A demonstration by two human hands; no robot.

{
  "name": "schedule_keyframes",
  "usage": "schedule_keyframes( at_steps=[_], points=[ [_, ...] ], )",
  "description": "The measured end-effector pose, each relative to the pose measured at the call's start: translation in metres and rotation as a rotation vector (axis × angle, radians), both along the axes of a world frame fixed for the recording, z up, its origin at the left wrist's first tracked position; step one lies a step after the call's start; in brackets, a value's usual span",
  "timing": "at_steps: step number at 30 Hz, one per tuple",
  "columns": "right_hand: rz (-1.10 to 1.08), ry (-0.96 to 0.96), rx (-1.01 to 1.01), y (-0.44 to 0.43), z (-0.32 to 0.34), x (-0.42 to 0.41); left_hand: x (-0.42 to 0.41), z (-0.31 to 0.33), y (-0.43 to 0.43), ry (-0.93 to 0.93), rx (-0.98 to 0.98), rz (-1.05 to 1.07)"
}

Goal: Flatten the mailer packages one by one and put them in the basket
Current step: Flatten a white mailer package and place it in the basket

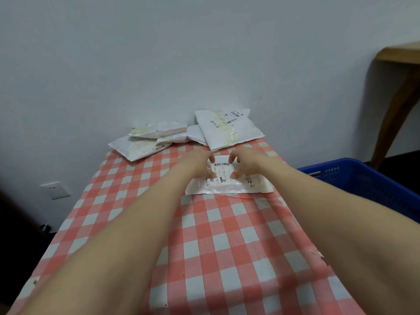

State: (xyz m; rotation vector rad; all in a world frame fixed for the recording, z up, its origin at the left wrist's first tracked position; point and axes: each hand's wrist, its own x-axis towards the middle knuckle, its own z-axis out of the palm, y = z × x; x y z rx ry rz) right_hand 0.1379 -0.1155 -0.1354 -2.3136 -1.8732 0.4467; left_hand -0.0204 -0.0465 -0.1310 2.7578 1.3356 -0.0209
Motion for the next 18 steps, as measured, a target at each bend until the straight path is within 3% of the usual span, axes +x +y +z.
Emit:
schedule_keyframes(
  at_steps=[13, 18],
  points=[
    [-0.02, -0.087, -0.012, 0.009, -0.016, -0.004, 0.014, -0.013, 0.007, 0.065, 0.04, 0.017],
    [-0.01, -0.159, -0.026, 0.013, -0.017, -0.007, 0.019, -0.018, 0.004, 0.084, 0.196, -0.033]
  ],
)
